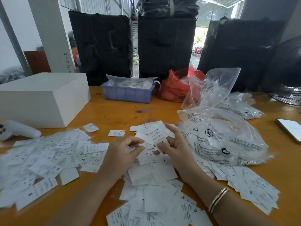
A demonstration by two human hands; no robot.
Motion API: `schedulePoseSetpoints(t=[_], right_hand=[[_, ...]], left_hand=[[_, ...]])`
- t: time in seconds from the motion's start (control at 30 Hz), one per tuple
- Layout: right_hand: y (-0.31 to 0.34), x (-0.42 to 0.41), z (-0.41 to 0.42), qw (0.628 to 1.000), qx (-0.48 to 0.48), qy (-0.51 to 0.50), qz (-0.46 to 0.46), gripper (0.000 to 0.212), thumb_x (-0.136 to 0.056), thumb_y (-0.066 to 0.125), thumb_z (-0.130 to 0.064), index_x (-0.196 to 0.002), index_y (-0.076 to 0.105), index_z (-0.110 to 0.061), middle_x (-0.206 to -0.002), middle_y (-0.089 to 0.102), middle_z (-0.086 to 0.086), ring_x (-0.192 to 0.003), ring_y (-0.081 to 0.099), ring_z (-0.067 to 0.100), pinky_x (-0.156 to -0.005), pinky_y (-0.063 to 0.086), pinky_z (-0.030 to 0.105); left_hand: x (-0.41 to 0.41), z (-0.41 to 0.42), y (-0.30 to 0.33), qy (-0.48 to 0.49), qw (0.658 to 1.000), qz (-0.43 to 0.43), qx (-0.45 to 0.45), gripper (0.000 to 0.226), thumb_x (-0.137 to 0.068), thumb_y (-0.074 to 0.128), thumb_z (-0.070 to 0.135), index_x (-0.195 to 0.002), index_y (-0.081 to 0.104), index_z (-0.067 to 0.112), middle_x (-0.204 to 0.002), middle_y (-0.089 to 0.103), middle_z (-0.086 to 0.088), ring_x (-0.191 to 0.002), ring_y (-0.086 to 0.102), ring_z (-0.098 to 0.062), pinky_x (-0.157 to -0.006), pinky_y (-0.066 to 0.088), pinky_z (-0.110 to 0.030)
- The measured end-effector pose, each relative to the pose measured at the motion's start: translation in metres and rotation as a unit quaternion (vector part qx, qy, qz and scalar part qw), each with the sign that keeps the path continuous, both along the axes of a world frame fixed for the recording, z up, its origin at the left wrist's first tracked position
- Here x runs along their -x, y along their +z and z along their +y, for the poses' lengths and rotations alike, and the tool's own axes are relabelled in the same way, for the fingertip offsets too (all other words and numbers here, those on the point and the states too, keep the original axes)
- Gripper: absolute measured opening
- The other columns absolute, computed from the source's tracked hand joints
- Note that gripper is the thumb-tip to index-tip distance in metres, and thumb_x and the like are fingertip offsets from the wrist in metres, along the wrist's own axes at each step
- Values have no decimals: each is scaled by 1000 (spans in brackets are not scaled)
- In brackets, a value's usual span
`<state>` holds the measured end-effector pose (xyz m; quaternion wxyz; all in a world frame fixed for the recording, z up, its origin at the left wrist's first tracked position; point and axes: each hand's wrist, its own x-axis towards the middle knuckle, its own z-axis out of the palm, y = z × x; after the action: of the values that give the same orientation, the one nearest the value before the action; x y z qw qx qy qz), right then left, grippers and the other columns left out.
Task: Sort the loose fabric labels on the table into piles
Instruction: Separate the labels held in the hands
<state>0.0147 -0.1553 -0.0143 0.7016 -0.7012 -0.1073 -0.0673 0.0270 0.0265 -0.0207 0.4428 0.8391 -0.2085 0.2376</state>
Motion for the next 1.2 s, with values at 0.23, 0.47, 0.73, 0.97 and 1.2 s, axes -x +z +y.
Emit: schedulePoseSetpoints(t=[0.23,0.47,0.73,0.97,1.2], right_hand=[[0,0,-1,999,13,-43,-8,22,-90,60,-9,-86,69,-29,-83,72,-8,-63,62,7,-57,51,23],[1,2,-2,994,46,-94,-24,33,-90,60,-14,-77,71,-42,-79,71,-12,-70,65,13,-66,54,42],[2,4,-4,994,38,-93,-50,25,-90,59,-9,-82,71,-30,-77,71,-14,-69,64,5,-60,52,26],[-2,4,0,970,178,-116,-120,28,-88,61,-5,-84,69,-32,-77,67,-18,-68,58,-2,-55,42,12],[-6,4,2,949,240,-108,-172,19,-85,63,-2,-90,75,-15,-76,65,-17,-72,58,-2,-58,39,7]], left_hand=[[1,-1,1,-5,1000,22,13,22,-80,72,21,-92,66,39,-88,60,29,-89,55,13,-73,38,2],[1,-1,3,-2,997,55,53,27,-82,70,21,-87,63,46,-87,63,25,-88,54,16,-69,39,2],[-1,0,3,-9,996,61,57,27,-82,69,22,-86,62,48,-85,63,25,-86,53,17,-68,39,0],[-1,1,2,-13,998,44,38,14,-82,69,26,-88,67,39,-86,61,30,-87,54,16,-68,41,-1],[-2,1,2,-10,999,42,33,7,-83,66,29,-82,67,35,-83,66,22,-86,58,3,-68,47,-10]])
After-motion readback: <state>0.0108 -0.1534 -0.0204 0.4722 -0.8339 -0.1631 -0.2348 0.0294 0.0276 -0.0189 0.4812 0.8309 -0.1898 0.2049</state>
